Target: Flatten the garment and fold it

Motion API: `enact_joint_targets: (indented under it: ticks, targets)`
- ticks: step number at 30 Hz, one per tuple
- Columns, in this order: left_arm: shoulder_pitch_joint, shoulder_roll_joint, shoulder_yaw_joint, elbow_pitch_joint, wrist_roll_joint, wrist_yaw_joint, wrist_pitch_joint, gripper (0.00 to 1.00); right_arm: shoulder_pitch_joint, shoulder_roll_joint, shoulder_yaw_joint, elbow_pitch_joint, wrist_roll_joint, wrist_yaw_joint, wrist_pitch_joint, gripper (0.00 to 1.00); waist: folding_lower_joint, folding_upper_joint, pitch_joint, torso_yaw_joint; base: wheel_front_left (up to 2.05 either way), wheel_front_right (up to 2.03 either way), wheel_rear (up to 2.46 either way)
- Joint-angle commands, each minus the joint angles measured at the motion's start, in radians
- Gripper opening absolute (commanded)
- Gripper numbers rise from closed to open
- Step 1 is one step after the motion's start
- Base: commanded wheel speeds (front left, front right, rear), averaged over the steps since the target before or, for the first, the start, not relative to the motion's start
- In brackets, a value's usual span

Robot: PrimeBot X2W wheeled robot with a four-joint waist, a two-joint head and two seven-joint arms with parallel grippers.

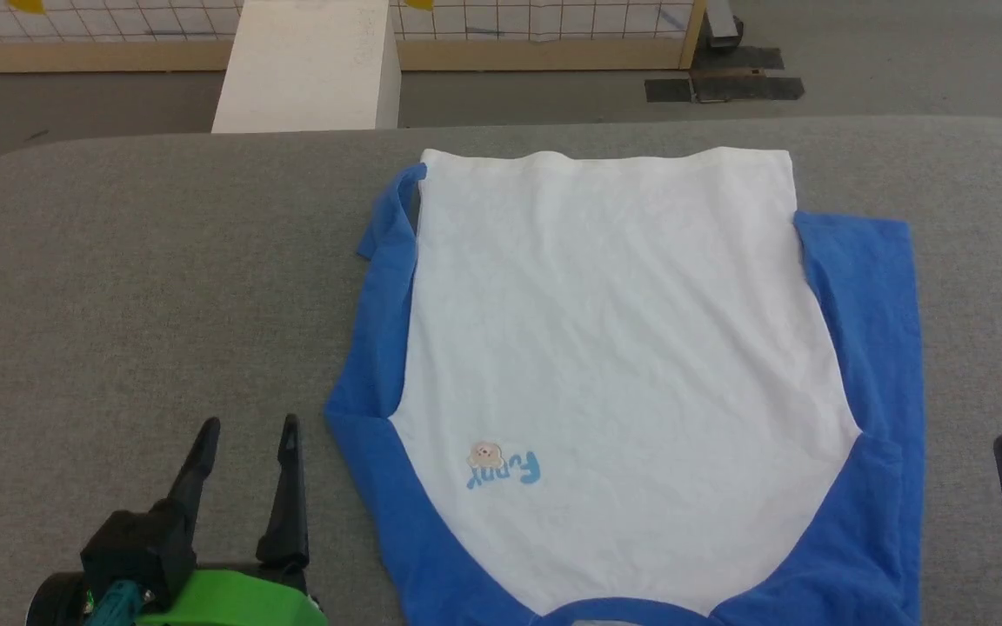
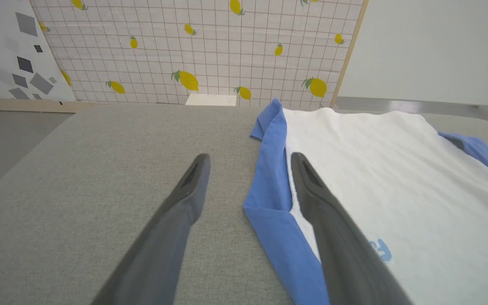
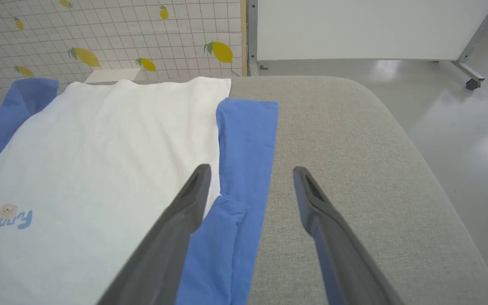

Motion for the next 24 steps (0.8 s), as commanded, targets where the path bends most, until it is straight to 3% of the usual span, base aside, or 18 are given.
enact_joint_targets:
  ticks: [1, 6, 9, 13, 17, 24]
  targets:
    - [-0.014, -0.028, 0.010, 0.005, 0.013, 0.013, -0.041, 1.00, -0.027, 0.010, 0.005, -0.002, -0.025, -0.002, -0.037, 1.00, 0.0000, 0.0000, -0.010, -0.007, 0.00, 0.00, 0.00]
    - [0.004, -0.103, 0.061, 0.060, 0.052, 0.069, -0.176, 1.00, -0.069, 0.060, 0.011, 0.048, -0.091, -0.002, -0.184, 1.00, 0.0000, 0.0000, -0.028, -0.024, 0.00, 0.00, 0.00]
    - [-0.007, -0.115, 0.053, 0.084, 0.069, 0.056, -0.189, 1.00, -0.072, 0.076, 0.029, 0.082, -0.099, -0.002, -0.227, 1.00, 0.0000, 0.0000, -0.020, -0.028, 0.00, 0.00, 0.00]
    - [-0.113, -0.063, 0.034, 0.120, 0.106, 0.008, -0.134, 1.00, -0.084, 0.082, 0.052, 0.111, -0.100, -0.002, -0.257, 1.00, 0.0000, 0.0000, 0.014, -0.030, 0.00, 0.00, 0.00]
    - [-0.312, 0.018, 0.031, 0.145, 0.140, -0.066, 0.001, 1.00, -0.115, 0.083, 0.058, 0.120, -0.096, -0.002, -0.278, 1.00, 0.0000, 0.0000, 0.077, -0.030, 0.00, 0.00, 0.00]
    - [-0.712, 0.076, 0.025, 0.281, 0.112, -0.248, 0.239, 1.00, -0.188, 0.084, 0.076, 0.126, -0.081, -0.002, -0.293, 1.00, 0.0000, 0.0000, 0.238, -0.043, 0.00, 0.00, 0.00]
